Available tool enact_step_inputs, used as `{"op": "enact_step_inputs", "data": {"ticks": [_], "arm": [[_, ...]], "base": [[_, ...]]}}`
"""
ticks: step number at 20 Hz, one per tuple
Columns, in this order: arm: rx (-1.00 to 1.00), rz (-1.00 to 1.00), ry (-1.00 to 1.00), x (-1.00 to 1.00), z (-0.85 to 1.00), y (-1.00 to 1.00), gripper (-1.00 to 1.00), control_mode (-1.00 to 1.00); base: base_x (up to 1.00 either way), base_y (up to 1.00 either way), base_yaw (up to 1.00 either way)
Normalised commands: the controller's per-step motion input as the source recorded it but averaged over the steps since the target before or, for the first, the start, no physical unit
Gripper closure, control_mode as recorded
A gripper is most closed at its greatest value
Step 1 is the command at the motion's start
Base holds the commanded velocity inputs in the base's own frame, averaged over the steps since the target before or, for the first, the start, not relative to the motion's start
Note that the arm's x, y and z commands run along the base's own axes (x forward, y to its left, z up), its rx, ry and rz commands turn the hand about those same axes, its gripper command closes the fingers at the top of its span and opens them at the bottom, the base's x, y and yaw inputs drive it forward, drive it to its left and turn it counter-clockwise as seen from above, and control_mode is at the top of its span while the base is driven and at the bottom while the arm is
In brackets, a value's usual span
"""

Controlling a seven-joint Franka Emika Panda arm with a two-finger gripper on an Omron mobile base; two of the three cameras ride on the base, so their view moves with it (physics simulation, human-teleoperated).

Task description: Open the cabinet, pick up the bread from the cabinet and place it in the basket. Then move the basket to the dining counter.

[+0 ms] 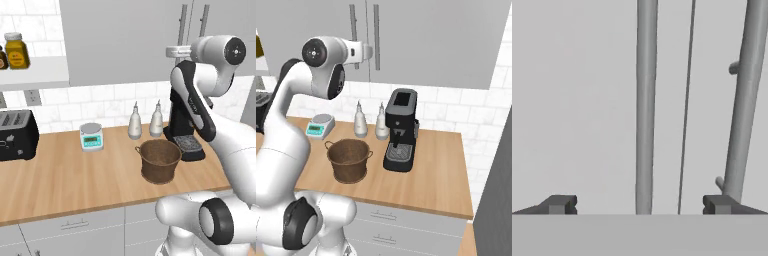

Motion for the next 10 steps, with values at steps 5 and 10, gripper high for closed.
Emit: {"op": "enact_step_inputs", "data": {"ticks": [5, 10], "arm": [[0.0, 0.0, 0.01, 0.45, -0.02, 0.0, -1.0, -1.0], [0.0, 0.0, 0.05, 0.42, 0.0, 0.0, -1.0, -1.0]], "base": [[0.0, 0.0, 0.0], [0.0, 0.0, 0.0]]}}
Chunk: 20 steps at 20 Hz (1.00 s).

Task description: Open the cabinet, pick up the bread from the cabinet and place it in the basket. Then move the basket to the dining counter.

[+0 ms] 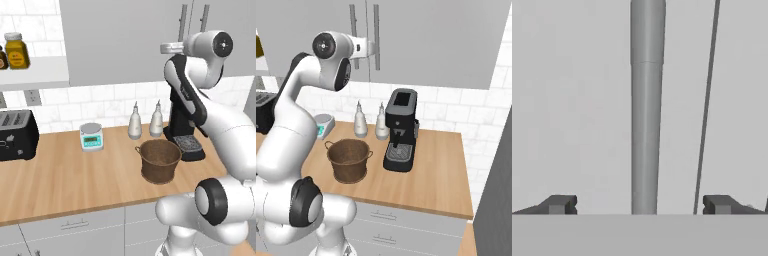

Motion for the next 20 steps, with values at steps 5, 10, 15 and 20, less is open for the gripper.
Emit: {"op": "enact_step_inputs", "data": {"ticks": [5, 10, 15, 20], "arm": [[0.0, 0.0, 0.02, 0.44, 0.0, 0.0, -1.0, -1.0], [0.0, 0.0, 0.0, 0.33, 0.0, 0.0, -1.0, -1.0], [0.0, 0.0, 0.0, 0.36, 0.0, 0.01, 1.0, -1.0], [0.0, 0.0, 0.03, 0.4, 0.0, 0.05, 1.0, -1.0]], "base": [[0.0, 0.0, 0.0], [0.0, 0.0, 0.0], [0.0, 0.0, 0.0], [0.0, 0.0, 0.0]]}}
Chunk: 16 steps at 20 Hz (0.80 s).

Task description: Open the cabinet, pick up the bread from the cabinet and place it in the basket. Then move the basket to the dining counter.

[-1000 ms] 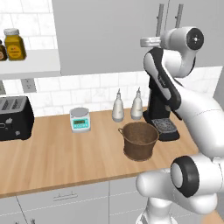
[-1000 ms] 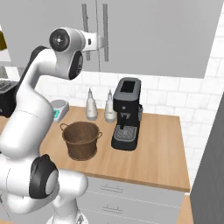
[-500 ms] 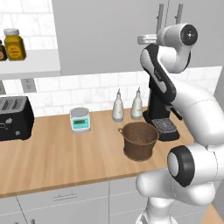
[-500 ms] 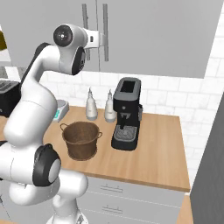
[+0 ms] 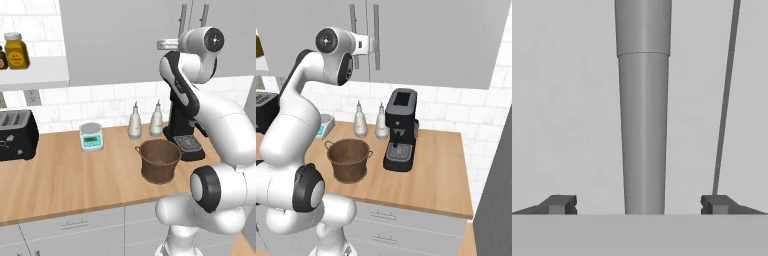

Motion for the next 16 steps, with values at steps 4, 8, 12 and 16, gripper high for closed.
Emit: {"op": "enact_step_inputs", "data": {"ticks": [4, 8, 12, 16], "arm": [[0.0, 0.0, 0.05, 0.26, 0.0, 0.0, 1.0, -1.0], [0.0, 0.08, 0.04, 0.03, 0.0, 0.2, 1.0, -1.0], [0.0, 0.2, 0.0, -0.12, 0.0, 0.42, 1.0, -1.0], [-0.01, 0.23, -0.09, -0.96, 0.15, 0.89, 1.0, -1.0]], "base": [[0.0, 0.0, 0.0], [0.0, 0.0, 0.0], [0.0, 0.0, 0.0], [0.0, 0.0, 0.0]]}}
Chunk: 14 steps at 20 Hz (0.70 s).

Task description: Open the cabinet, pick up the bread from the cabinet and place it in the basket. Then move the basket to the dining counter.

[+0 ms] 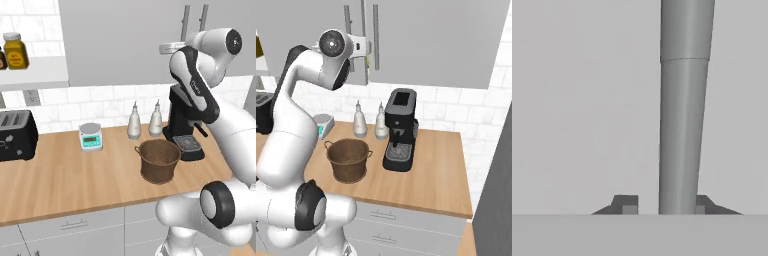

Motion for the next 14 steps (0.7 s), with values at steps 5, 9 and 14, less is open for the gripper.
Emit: {"op": "enact_step_inputs", "data": {"ticks": [5, 9, 14], "arm": [[-0.09, 0.13, -0.09, -1.0, 0.11, 1.0, 1.0, -1.0], [-0.09, 0.11, -0.01, -1.0, 0.07, 1.0, 1.0, -1.0], [-0.08, 0.07, 0.0, -0.73, 0.02, 1.0, 1.0, -1.0]], "base": [[0.0, 0.0, 0.0], [0.0, 0.0, 0.0], [0.0, 0.0, 0.0]]}}
